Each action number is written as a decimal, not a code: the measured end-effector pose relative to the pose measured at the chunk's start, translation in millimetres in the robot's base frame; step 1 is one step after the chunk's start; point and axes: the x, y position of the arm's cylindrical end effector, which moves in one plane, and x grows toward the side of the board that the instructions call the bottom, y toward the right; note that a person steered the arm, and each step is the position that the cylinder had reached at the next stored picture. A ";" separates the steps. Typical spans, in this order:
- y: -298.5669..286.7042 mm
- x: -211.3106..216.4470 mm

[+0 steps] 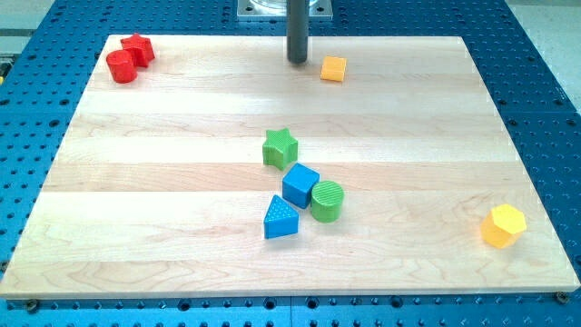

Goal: Move the heart into the hexagon

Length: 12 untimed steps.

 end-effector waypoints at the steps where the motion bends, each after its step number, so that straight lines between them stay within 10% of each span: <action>1: 61.9 55.5; 4: 13.8 102.8; 6: 86.1 170.1; 7: 70.8 111.0; 9: -3.5 146.5; 12: 90.4 215.7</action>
